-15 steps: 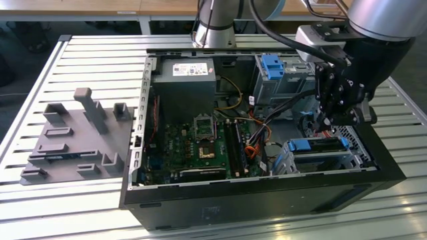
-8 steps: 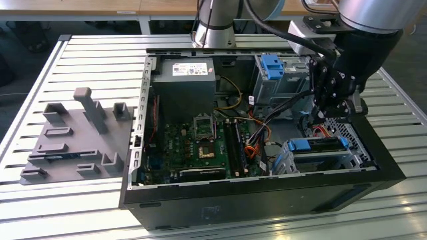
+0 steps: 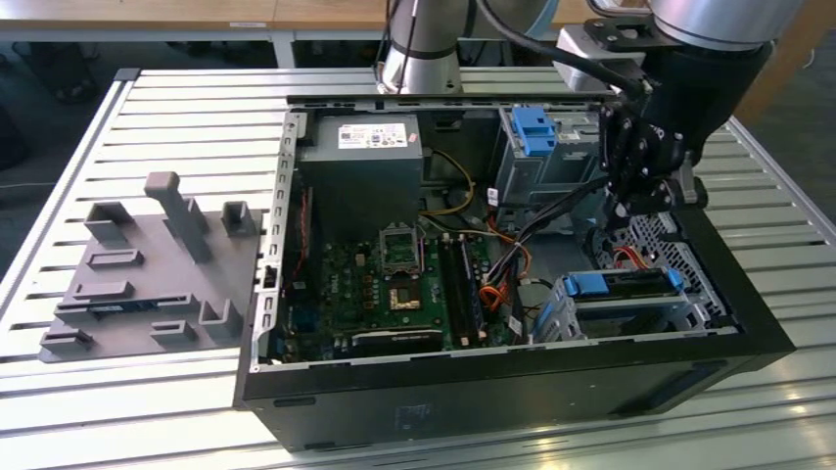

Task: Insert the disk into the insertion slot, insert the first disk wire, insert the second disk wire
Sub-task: 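Insert the second disk wire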

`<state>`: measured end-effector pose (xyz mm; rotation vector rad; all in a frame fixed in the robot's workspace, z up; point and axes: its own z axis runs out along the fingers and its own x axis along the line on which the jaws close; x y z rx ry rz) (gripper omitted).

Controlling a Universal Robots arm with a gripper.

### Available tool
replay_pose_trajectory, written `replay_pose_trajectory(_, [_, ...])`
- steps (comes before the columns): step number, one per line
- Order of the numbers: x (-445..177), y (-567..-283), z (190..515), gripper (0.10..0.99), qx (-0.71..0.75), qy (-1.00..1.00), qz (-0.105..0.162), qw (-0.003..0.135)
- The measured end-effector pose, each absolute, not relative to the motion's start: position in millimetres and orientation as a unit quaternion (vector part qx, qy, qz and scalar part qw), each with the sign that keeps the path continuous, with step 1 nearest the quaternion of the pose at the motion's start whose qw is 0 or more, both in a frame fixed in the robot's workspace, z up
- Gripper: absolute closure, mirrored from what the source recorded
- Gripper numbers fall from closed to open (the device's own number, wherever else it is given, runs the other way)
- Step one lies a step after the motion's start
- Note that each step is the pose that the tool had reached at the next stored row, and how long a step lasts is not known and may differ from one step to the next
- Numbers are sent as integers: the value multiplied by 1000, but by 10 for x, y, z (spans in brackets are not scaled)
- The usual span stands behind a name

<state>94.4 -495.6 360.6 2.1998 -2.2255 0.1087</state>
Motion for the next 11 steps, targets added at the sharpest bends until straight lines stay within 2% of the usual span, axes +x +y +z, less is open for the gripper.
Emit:
replay_pose_trajectory(5, [943,-4914,3595,973,703,-711,30,12])
replay_pose_trajectory(6, [943,-4914,3591,914,703,-711,30,12])
replay_pose_trajectory(11, [944,-4912,3545,898,703,-711,30,12])
